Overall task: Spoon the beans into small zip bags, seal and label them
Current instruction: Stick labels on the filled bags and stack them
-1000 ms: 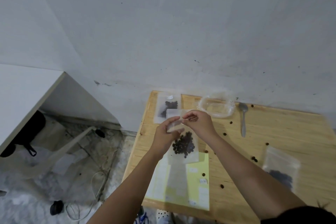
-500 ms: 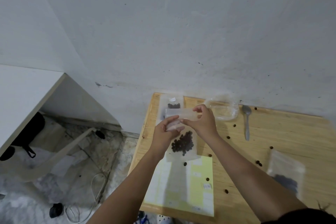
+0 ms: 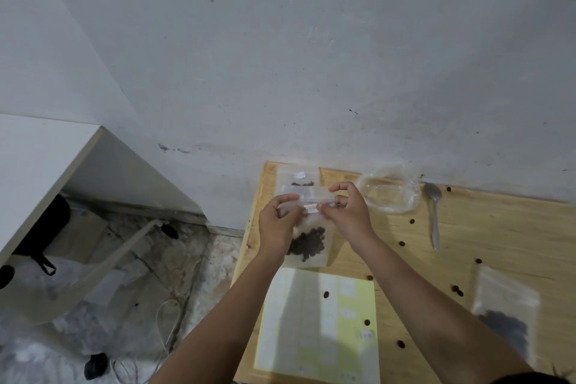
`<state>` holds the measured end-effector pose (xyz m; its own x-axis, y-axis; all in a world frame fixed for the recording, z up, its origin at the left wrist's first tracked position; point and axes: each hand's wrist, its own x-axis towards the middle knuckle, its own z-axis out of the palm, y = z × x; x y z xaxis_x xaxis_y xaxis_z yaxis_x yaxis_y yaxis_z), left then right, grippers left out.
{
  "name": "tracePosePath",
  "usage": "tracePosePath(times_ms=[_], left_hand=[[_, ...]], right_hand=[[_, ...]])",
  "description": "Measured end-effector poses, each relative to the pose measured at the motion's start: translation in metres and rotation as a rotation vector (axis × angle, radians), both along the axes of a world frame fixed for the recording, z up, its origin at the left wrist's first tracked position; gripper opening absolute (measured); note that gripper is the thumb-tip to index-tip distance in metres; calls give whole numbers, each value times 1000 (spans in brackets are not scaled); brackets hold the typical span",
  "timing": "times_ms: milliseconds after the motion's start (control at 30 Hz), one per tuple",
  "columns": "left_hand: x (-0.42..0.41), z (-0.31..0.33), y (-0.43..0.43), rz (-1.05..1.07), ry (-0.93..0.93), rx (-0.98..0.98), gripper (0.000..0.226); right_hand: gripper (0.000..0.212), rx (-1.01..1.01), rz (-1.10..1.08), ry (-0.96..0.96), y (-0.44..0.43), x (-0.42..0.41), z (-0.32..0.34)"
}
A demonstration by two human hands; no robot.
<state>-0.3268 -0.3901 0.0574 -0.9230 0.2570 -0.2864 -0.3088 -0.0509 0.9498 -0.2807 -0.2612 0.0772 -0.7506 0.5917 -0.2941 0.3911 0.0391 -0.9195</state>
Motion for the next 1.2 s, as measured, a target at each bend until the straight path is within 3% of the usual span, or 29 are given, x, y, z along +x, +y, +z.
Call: tracePosePath(times_ms=[200,300,600,700,833,1000,1200], left_hand=[[-27,-18,-7,-142,25,-130,54],[-38,-26,-5,-134,27,-184,43],[-66,-34,20,-84,45,-421,46],[-64,-41,18,-160,103,-517,52],[-57,-42,17,-271,190,-655,51],[-42,-27,28,-245,428,-650,47],[10,3,95,-426,686,-521,37]], right_hand=[[29,-91,-180,12,10,-33,-9],[27,-77,-222,0,15,-46,-16],[46,304,130,-181,3,-45,-45],[48,445,285,-179,5,-42,-43],[46,475,403,-193,2,-35,-41],[35,424,250,-120,13,-15,-32],[24,439,8,-32,71,51,-6]])
